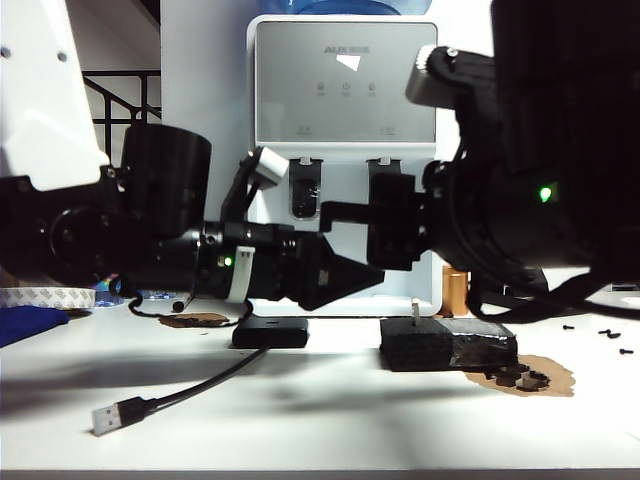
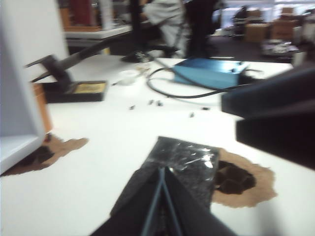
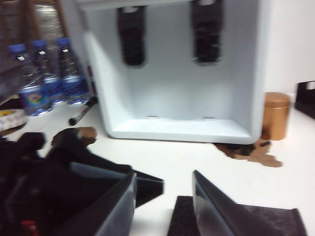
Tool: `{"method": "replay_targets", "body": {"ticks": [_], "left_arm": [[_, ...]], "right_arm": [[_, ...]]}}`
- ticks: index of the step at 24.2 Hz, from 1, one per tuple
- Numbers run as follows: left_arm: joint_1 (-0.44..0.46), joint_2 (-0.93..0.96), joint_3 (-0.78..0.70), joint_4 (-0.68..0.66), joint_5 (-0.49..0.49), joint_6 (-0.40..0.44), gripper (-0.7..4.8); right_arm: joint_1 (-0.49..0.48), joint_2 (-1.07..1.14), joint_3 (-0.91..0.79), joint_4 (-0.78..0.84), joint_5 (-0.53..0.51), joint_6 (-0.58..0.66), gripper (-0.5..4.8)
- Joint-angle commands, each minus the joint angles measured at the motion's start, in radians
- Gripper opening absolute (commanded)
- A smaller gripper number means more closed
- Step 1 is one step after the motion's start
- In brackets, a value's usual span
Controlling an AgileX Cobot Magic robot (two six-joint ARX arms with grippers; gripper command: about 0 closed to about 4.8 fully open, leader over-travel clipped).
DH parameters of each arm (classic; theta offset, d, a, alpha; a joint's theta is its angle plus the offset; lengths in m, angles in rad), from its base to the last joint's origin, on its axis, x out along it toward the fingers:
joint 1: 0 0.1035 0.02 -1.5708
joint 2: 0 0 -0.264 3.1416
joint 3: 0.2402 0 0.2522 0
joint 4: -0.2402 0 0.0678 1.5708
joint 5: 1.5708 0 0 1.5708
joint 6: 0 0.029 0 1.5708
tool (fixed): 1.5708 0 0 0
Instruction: Take the USB flash drive out of the black sponge and insert it into the slot on top of the black USB adpator box.
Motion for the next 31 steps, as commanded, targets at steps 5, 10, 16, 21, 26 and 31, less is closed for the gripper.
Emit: {"method": "replay_targets", "body": {"ticks": [5,10,16,21,26,31], "left_arm": [[0.003,0.075,0.078,0.007,-0.076,0.011,-0.04],[-0.002,0.079,0.094,-0.006,-0.074,0.011,-0.04],[-0.021,0.079,0.095,-0.035,-0.071,0.014,-0.04],[-0.028,0.080,0.095,-0.056,-0.073,0.018,-0.04],[-0.026,0.080,0.095,-0.149,-0.079,0.109,-0.04],[-0.021,0.087,0.095,-0.172,-0.079,0.123,-0.04]], "right_arm": [[-0.015,0.060,0.017,0.014,-0.027,0.013,1.88],[-0.023,0.095,0.032,0.015,-0.031,0.015,1.85],[-0.092,0.097,0.044,0.014,-0.044,0.016,1.84],[-0.114,0.110,0.050,0.013,-0.099,0.019,1.84],[-0.114,0.182,0.080,0.013,-0.130,0.043,1.84],[-0.114,0.233,0.124,0.013,-0.122,0.048,1.84]]}}
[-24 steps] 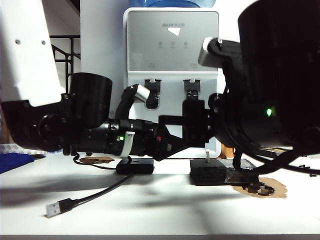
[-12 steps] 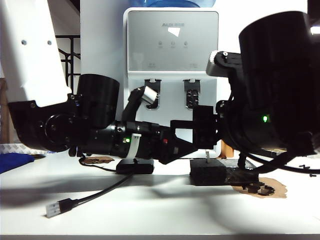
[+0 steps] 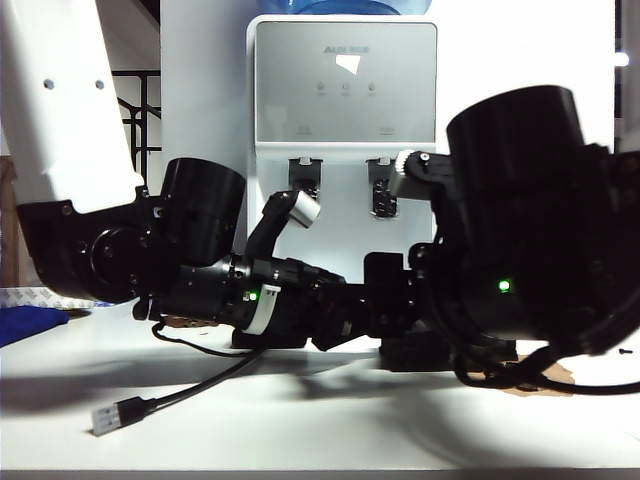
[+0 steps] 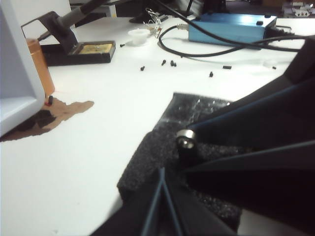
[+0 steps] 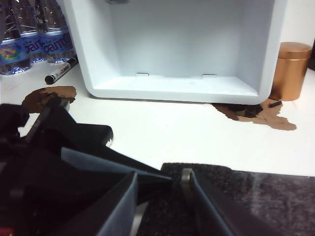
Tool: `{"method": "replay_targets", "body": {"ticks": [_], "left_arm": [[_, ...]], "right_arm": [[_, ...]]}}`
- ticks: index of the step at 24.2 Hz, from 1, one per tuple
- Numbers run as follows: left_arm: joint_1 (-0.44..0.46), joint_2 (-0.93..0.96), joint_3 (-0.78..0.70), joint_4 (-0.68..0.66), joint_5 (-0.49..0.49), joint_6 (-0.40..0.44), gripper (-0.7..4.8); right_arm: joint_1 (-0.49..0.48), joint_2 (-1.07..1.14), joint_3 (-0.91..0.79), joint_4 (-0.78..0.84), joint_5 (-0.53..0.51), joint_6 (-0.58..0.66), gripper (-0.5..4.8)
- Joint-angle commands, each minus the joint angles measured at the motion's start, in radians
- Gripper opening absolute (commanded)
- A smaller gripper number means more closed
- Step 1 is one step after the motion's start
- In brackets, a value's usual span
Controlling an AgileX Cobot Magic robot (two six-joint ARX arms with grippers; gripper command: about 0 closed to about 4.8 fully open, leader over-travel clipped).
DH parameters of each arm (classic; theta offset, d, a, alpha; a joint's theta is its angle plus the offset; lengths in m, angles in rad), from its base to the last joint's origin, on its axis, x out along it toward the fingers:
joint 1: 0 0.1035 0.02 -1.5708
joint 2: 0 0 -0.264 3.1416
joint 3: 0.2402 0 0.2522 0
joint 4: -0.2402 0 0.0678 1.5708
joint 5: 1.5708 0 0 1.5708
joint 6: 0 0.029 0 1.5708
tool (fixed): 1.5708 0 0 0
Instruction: Take the USB flash drive out of the black sponge and insert it into the slot on top of the black USB adpator box.
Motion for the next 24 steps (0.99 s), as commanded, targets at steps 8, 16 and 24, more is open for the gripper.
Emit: {"method": "replay_targets", "body": {"ticks": [8,16,24], "left_arm": [[0.001,0.007,0.001,-0.008,0.000,0.010,-0.04],[0.001,0.007,0.001,-0.002,0.000,0.010,-0.04],[0.002,0.007,0.001,-0.002,0.000,0.010,-0.04]], "right_arm": [[-0.008,0.019,0.029,0.018,0.084,-0.008,1.82],[-0.011,0.019,0.029,0.018,0.094,-0.008,0.20],[-0.011,0.019,0.029,0.017,0.085,-0.004,0.72]]}}
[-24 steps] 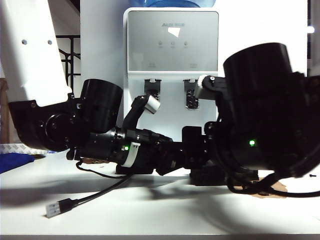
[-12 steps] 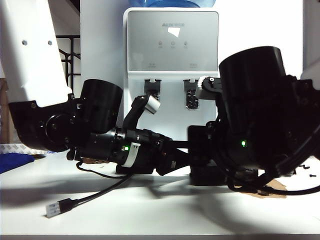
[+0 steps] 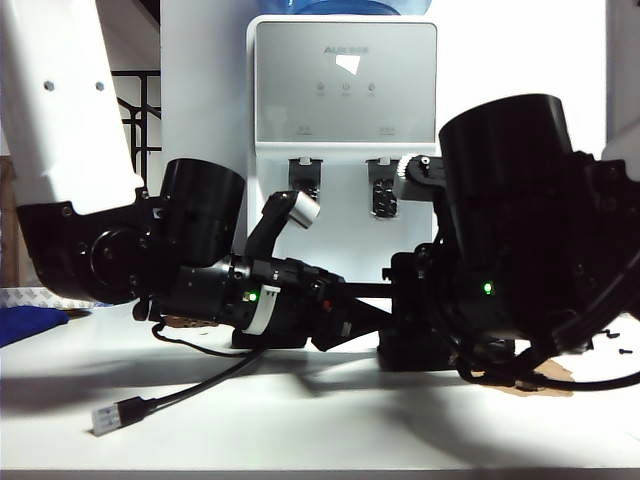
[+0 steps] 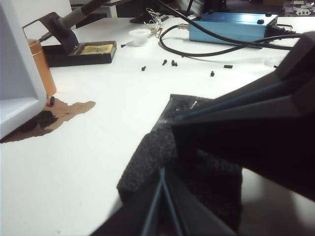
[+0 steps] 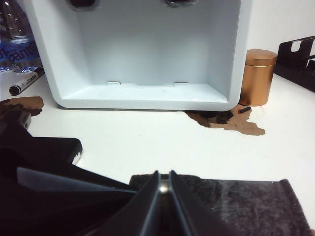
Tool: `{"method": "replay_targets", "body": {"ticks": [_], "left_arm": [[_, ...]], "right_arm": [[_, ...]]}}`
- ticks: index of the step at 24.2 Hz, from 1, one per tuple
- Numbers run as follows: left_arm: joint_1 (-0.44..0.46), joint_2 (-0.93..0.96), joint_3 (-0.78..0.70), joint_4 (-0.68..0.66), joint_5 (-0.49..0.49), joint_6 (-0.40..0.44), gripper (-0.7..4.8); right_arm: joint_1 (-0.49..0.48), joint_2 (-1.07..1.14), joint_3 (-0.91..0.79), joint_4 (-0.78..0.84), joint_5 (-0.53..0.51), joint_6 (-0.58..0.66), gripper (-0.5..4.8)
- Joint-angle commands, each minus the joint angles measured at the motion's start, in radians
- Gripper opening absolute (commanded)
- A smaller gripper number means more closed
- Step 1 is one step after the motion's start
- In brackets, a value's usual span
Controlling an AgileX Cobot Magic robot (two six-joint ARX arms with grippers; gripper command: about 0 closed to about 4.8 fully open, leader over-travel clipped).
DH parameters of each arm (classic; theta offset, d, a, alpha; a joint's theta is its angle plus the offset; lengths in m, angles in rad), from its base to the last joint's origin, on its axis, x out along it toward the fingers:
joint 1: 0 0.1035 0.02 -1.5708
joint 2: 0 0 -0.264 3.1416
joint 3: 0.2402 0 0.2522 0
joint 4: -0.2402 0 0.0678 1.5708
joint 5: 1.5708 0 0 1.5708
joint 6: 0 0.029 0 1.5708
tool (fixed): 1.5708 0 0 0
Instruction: Take the USB flash drive out of the black sponge and insert it into the slot on top of the black USB adpator box.
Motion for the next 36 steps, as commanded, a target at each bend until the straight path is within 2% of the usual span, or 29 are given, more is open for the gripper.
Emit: {"method": "replay_targets", "body": {"ticks": [1,4,12,13,14,17,18,23,25,29,31,34,36], "left_arm": [[0.000,0.004,0.000,-0.010,0.000,0.005,-0.04],[0.000,0.004,0.000,-0.010,0.000,0.005,-0.04],[0.002,0.004,0.000,-0.012,-0.001,0.006,-0.04],[0.004,0.004,0.000,-0.012,-0.002,0.006,-0.04],[0.007,0.004,0.000,-0.012,0.001,0.006,-0.04],[0.008,0.004,0.000,-0.011,0.000,0.006,-0.04],[0.008,0.004,0.000,-0.011,0.000,0.006,-0.04],[0.008,0.004,0.000,-0.010,0.000,0.006,-0.04],[0.008,0.004,0.000,-0.010,0.000,0.006,-0.04],[0.008,0.004,0.000,0.017,0.001,0.005,-0.04],[0.008,0.004,0.000,0.027,0.000,0.005,-0.04],[0.013,0.004,0.000,0.028,0.000,0.005,-0.04],[0.022,0.004,0.000,0.028,0.000,0.005,-0.04]], "right_arm": [[0.000,-0.003,0.002,0.013,-0.011,0.004,0.72],[0.000,-0.003,0.003,0.013,-0.011,0.004,1.18],[-0.007,0.021,0.015,0.001,-0.019,0.080,1.18],[-0.009,0.021,0.018,-0.004,-0.019,0.079,0.99],[-0.009,0.022,0.022,-0.003,-0.018,0.079,0.55],[-0.009,0.024,0.028,-0.003,-0.003,0.078,-0.04],[-0.009,0.024,0.028,-0.003,0.026,0.078,-0.04],[-0.009,0.024,0.028,0.001,0.028,0.064,-0.04],[-0.008,0.023,0.028,0.014,0.025,0.029,-0.04],[-0.006,-0.056,0.027,0.029,-0.069,-0.079,-0.04],[-0.006,-0.162,0.027,0.029,-0.061,-0.103,-0.04],[-0.013,-0.353,0.027,0.027,-0.060,-0.229,-0.04],[-0.021,-0.449,0.027,0.026,-0.100,-0.251,-0.03]]}}
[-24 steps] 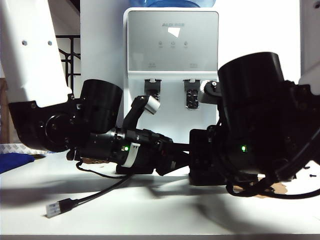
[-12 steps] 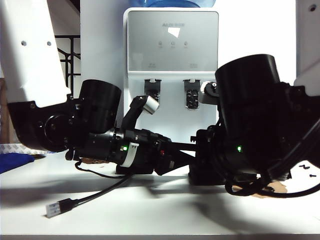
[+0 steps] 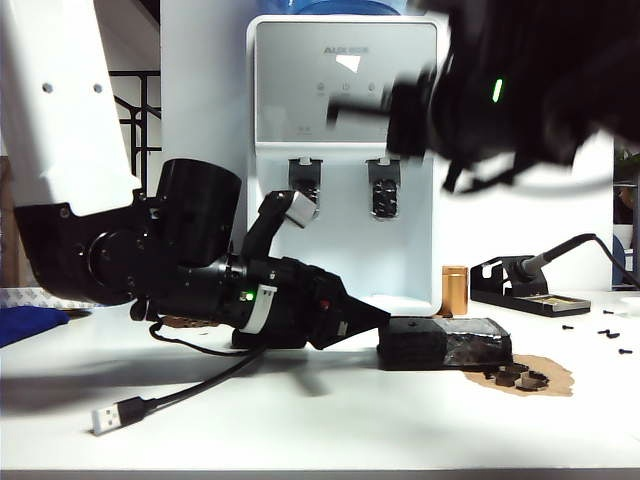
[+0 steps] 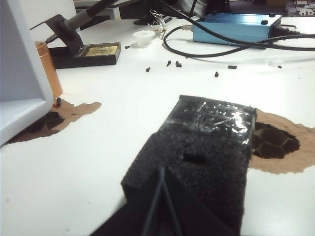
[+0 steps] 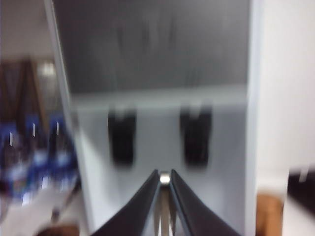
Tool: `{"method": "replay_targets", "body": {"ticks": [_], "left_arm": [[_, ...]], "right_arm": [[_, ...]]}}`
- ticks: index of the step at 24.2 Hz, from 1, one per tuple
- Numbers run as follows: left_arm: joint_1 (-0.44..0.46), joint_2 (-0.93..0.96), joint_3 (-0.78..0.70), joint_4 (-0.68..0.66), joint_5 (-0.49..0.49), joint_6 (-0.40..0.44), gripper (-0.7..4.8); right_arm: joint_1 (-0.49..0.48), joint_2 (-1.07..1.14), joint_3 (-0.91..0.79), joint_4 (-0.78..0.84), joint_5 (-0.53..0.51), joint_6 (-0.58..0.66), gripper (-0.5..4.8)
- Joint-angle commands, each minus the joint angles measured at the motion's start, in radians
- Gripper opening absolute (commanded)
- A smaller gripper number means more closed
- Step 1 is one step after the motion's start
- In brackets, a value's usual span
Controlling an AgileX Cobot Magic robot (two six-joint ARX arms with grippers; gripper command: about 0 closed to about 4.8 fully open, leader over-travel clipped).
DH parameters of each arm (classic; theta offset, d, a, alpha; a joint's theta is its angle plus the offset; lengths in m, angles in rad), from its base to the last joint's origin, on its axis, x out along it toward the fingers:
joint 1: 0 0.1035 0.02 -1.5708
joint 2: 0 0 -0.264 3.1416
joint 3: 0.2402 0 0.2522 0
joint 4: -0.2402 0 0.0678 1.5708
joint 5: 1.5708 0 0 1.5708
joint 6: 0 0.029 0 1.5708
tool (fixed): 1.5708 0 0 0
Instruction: Take the USB flash drive out of the black sponge and insert it into the slot on top of the black USB adpator box.
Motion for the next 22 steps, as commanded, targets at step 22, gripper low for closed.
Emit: {"method": "replay_targets", "body": {"ticks": [22], "left_arm": [[0.360,-0.286,-0.008,0.105,-0.523,-0.263,-0.04]], "right_arm": [[-0.348,-0.525,0.135,-0.513,-1.548,0.497,-0.04]]}}
